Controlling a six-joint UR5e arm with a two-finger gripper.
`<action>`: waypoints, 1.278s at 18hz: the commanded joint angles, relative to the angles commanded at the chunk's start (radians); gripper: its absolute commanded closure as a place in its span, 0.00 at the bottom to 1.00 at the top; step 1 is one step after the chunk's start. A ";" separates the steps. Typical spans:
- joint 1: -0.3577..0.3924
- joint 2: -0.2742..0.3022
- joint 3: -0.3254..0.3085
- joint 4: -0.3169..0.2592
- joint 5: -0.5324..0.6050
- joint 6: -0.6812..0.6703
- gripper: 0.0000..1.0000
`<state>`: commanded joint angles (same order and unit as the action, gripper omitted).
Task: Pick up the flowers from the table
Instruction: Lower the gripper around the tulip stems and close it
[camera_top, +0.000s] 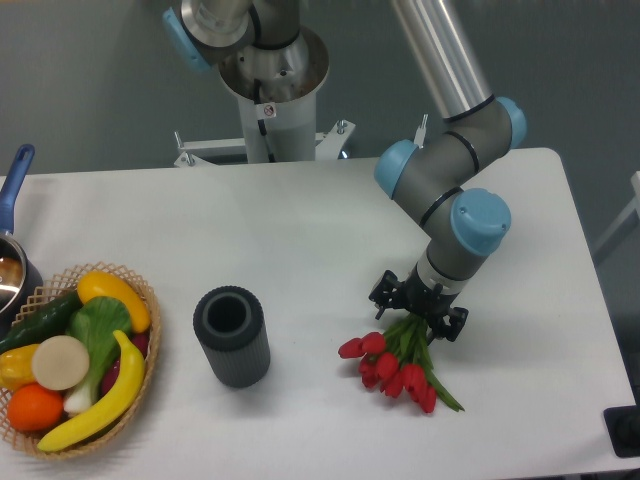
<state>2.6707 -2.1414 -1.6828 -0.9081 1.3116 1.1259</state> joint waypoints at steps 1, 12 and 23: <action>0.000 0.002 0.002 0.000 -0.002 0.000 0.31; 0.003 0.011 -0.005 0.002 -0.057 0.006 0.56; 0.026 0.089 0.000 0.003 -0.095 0.003 0.62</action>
<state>2.6967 -2.0526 -1.6829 -0.9050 1.2165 1.1290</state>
